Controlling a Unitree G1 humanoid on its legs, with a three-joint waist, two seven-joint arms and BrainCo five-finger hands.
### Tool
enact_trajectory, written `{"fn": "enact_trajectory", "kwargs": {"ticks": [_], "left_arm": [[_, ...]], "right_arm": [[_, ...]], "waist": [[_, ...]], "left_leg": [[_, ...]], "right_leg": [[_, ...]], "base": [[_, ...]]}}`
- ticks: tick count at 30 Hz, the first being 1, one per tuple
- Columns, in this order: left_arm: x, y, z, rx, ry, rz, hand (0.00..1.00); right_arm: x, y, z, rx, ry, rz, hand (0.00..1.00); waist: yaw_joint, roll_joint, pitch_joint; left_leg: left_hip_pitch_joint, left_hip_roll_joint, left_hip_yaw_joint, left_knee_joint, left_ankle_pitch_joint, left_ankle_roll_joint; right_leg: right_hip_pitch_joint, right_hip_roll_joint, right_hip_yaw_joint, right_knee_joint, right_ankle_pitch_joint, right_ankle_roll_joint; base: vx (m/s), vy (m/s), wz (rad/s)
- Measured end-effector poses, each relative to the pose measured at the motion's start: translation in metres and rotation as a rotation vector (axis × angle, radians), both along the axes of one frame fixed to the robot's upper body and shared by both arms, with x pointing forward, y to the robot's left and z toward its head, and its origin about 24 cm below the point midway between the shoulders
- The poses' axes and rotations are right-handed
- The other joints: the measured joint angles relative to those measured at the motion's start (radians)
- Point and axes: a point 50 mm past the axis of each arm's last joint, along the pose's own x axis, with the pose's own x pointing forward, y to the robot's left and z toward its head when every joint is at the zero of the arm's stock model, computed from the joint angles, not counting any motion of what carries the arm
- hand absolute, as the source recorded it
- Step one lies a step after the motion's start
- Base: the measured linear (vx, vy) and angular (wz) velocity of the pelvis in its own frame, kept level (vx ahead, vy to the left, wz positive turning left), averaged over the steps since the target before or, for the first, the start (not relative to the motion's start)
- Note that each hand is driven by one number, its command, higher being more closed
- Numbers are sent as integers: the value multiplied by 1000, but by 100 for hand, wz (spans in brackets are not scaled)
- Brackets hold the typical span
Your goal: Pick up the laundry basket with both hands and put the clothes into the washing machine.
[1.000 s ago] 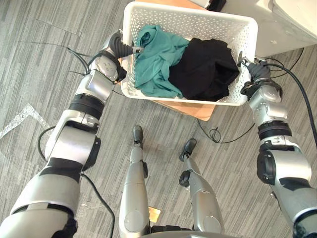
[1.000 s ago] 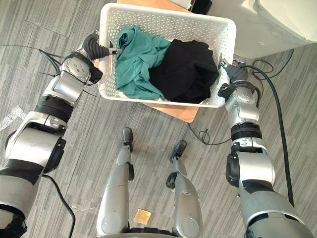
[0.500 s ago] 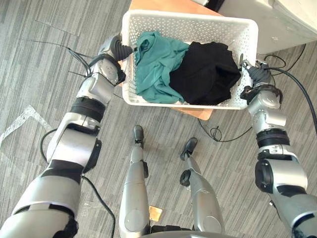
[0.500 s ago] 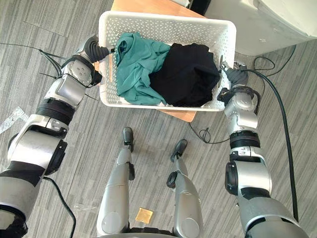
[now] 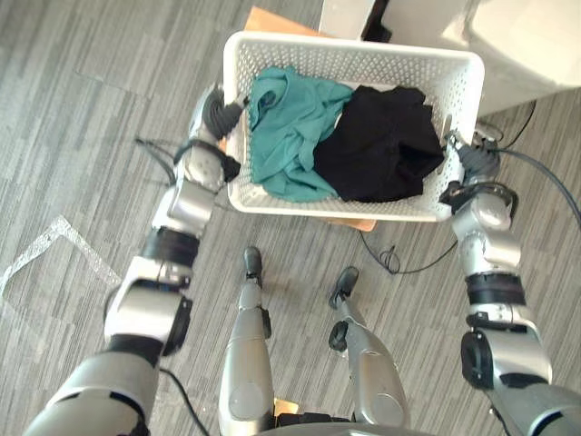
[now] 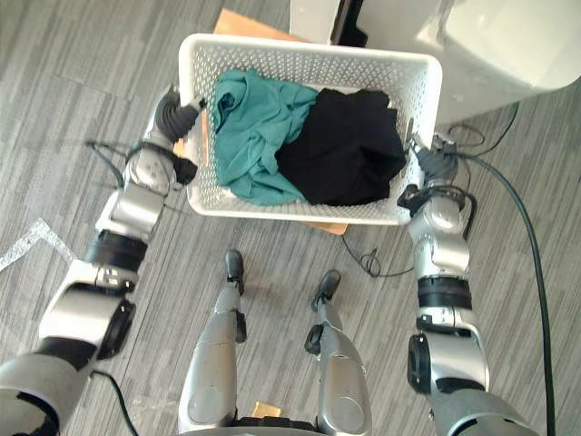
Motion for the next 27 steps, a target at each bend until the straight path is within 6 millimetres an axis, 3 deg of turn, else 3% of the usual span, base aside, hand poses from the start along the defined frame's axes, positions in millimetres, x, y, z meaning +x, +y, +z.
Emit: {"fn": "enact_trajectory", "kwargs": {"ticks": [2, 5, 8, 10, 11, 12, 13, 14, 16, 17, 19, 20, 21, 22, 24, 25, 27], "left_arm": [[-24, 1, -49, -207, 64, -35, 100], [-50, -3, -85, -430, 120, -52, 100], [-70, -5, -110, -494, 172, -39, 100], [-88, 0, -130, -508, 220, -7, 100], [-94, 2, -134, -512, 232, 1, 100], [-108, 5, -148, -534, 266, 19, 100], [-118, 3, -160, -554, 309, 29, 100], [-132, 1, -174, -574, 363, 30, 100], [-144, 0, -185, -584, 411, 30, 100], [-145, -1, -186, -570, 417, 19, 100], [-143, -9, -185, -550, 424, -20, 100], [-141, -15, -183, -550, 422, -45, 100], [-142, -19, -183, -556, 425, -50, 100], [-144, -21, -185, -571, 428, -45, 100], [-145, -13, -185, -565, 422, -13, 100], [-148, -9, -185, -562, 421, 4, 100], [-160, 2, -179, -554, 392, 38, 100]], "right_arm": [[-16, 0, -33, 13, 65, 6, 100], [-38, 1, -66, 17, 143, 20, 100], [-61, 4, -96, 35, 222, 10, 100], [-78, 9, -116, 45, 282, 24, 100], [-83, 10, -120, 42, 297, 25, 100], [-92, 13, -128, 37, 324, 38, 100], [-101, 12, -134, 21, 348, 43, 100], [-117, 10, -144, 8, 389, 48, 100], [-133, 10, -155, 20, 433, 49, 100], [-140, 9, -159, 36, 443, 33, 100], [-149, 6, -160, 51, 449, 7, 100], [-157, 1, -157, 43, 448, -10, 100], [-161, -1, -155, 35, 445, -18, 100], [-162, 0, -153, 28, 439, -19, 100], [-160, 7, -150, 11, 427, 7, 100], [-158, 11, -150, 9, 429, 27, 100], [-153, 21, -150, 9, 423, 67, 100]], "waist": [[2, 1, 0], [3, 5, 1], [2, 9, -2], [-7, 9, -28], [-8, 9, -31], [-11, 23, -41], [-23, 44, -66], [-43, 72, -115], [-80, 85, -168], [-92, 84, -191], [-107, 68, -197], [-111, 67, -197], [-116, 68, -197], [-126, 69, -200], [-103, 65, -198], [-104, 64, -206], [-62, 60, -265]], "left_leg": [[56, 0, -17, 68, -53, -2], [110, -7, -51, 82, -67, -7], [134, -15, -73, 115, -102, 0], [148, -12, -72, 146, -129, -13], [127, -5, -75, 253, -174, -5], [103, 3, -100, 485, -293, -2], [109, 3, -136, 594, -347, -13], [131, -2, -191, 611, -401, -48], [187, -11, -215, 576, -486, -54], [210, -21, -185, 549, -546, -27], [208, -72, -95, 563, -562, 1], [212, -98, -54, 574, -562, 22], [221, -115, -25, 567, -556, 66], [251, -121, 60, 526, -538, 119], [303, -125, 198, 480, -523, 160], [331, -124, 262, 455, -516, 171], [355, -121, 438, 388, -497, 193]], "right_leg": [[52, -21, -3, 103, -77, 4], [105, -40, -32, 171, -137, 4], [113, -68, -43, 282, -218, -6], [115, -93, -32, 307, -235, -19], [119, -95, -25, 312, -231, -15], [136, -89, 4, 321, -231, -15], [147, -78, 27, 327, -231, -14], [149, -60, 57, 326, -228, -9], [135, -50, 116, 321, -212, 17], [102, -58, 161, 327, -198, 39], [54, -101, 257, 325, -140, 64], [38, -127, 269, 324, -105, 48], [26, -141, 260, 321, -77, 27], [31, -147, 238, 267, -9, -1], [-11, -183, 124, 572, -157, -22], [7, -203, 49, 700, -234, -30], [106, -234, -118, 846, -371, -38]], "base": [[58, -15, 22], [49, -42, 36], [-6, -56, 30], [3, -35, -8], [41, 31, -51], [39, 67, -71], [58, 204, -94], [79, 286, -95], [47, 292, -94], [-34, 280, -82], [-128, 391, -106], [-184, 367, -97], [-231, 384, -102], [-290, 339, -155], [-294, 291, -176], [-233, 223, -182], [-215, 170, -230]]}}
